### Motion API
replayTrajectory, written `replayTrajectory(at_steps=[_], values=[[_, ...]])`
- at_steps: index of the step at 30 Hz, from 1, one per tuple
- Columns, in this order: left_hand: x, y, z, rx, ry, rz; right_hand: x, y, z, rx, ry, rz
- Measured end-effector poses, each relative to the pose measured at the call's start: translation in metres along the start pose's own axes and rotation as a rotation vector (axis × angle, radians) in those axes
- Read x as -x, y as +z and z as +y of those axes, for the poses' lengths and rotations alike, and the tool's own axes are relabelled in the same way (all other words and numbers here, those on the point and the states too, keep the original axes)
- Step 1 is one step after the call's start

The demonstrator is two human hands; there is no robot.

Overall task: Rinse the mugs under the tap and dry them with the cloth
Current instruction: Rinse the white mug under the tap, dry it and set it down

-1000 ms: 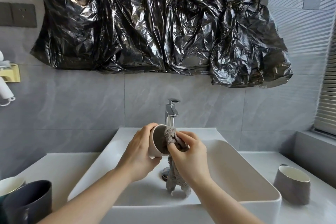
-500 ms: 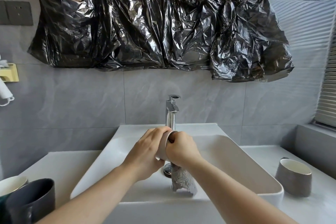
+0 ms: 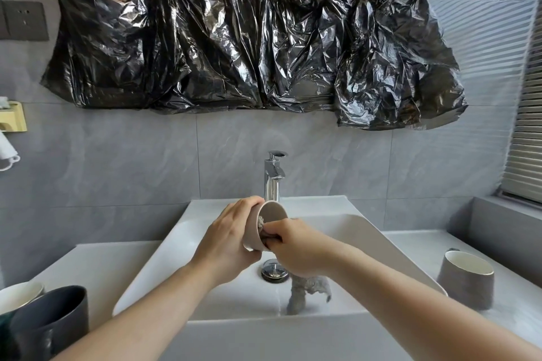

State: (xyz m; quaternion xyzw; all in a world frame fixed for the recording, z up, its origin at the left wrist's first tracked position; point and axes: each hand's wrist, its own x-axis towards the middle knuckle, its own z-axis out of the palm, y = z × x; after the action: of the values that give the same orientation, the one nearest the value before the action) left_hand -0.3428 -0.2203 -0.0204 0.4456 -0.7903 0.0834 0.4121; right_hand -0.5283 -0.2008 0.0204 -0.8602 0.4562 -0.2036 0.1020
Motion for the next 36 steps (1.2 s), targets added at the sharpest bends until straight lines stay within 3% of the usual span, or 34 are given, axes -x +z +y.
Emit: replayTrajectory(at_steps=[5,8,14,17,20,22,28,36], values=[[-0.001,0.004,0.003,-0.028,0.024,0.003,0.005,0.002,0.013,0.268,-0.01,0.156],[-0.002,0.005,0.004,-0.018,0.029,0.023,0.004,0.008,0.014,0.25,0.029,0.299],[-0.002,0.007,0.002,0.003,0.014,-0.004,-0.015,0.017,0.005,-0.121,0.336,0.458],[-0.002,0.003,0.002,0.058,-0.022,0.013,-0.026,0.017,-0.006,-0.526,0.423,0.437],[-0.002,0.0,0.003,0.139,-0.105,0.074,-0.031,0.016,-0.017,-0.888,0.402,0.354],[-0.003,-0.002,0.0,0.163,-0.147,0.103,-0.028,0.016,-0.022,-0.958,0.292,0.3],[-0.002,-0.005,-0.005,0.122,-0.142,0.083,-0.002,0.006,-0.01,-0.383,-0.037,0.244],[-0.002,0.001,0.003,0.031,-0.057,-0.012,0.018,-0.007,0.024,0.11,-0.008,0.295]])
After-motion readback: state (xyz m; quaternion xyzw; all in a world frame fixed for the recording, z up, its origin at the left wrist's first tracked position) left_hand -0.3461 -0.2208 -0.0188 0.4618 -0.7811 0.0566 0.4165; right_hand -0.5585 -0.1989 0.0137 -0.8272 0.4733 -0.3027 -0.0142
